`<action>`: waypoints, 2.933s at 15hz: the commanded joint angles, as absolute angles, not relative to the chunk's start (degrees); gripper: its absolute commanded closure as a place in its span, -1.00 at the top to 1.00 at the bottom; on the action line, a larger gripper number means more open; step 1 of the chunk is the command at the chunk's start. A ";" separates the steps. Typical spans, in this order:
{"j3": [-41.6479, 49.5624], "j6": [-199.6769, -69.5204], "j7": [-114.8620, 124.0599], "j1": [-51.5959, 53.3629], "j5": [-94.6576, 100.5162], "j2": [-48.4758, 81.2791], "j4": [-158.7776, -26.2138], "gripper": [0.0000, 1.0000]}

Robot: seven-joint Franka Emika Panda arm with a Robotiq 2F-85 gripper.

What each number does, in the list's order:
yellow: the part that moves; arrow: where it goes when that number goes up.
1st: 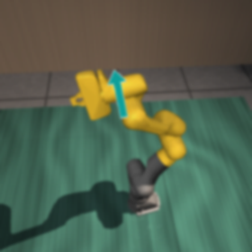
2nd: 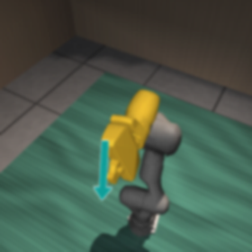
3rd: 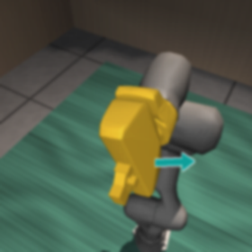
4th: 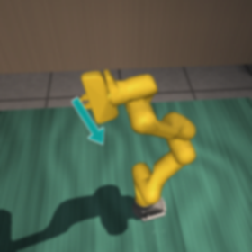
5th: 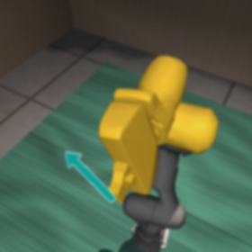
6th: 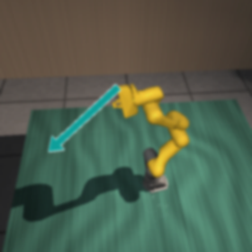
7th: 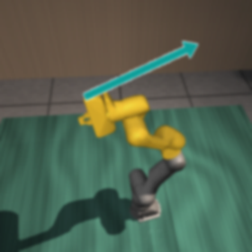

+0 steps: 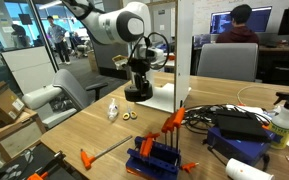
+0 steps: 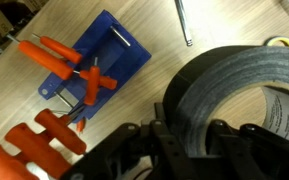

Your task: Put the black tape on the first top shelf

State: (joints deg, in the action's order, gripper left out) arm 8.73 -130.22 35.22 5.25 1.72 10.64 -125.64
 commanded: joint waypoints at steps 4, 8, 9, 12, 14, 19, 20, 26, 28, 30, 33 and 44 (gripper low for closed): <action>4.83 -125.79 41.59 2.72 9.80 -10.10 -130.76 -0.72; 0.81 -122.46 42.59 0.02 11.90 -18.61 -128.64 -0.72; -0.16 -122.15 42.59 -0.74 12.01 -20.57 -128.05 -0.72; -2.31 -122.09 42.03 -2.77 11.88 -24.67 -125.87 -0.72; -3.62 -122.83 41.89 -3.99 12.10 -26.75 -124.46 -0.72; -5.48 -129.39 42.46 -6.00 11.50 -27.68 -121.30 -0.72; -5.71 -131.77 42.67 -6.26 11.24 -26.85 -120.62 -0.72; -6.65 -140.06 41.80 -6.49 10.48 -20.05 -115.98 -0.73; -7.44 -141.70 42.46 -6.54 11.45 -16.05 -112.56 -0.72; -8.16 -141.69 43.23 -6.40 12.46 -11.37 -107.36 -0.73; -8.43 -141.41 43.79 -5.34 13.66 -4.06 -98.71 -0.73; -0.95 -137.20 42.21 2.46 14.30 19.38 -70.33 -0.72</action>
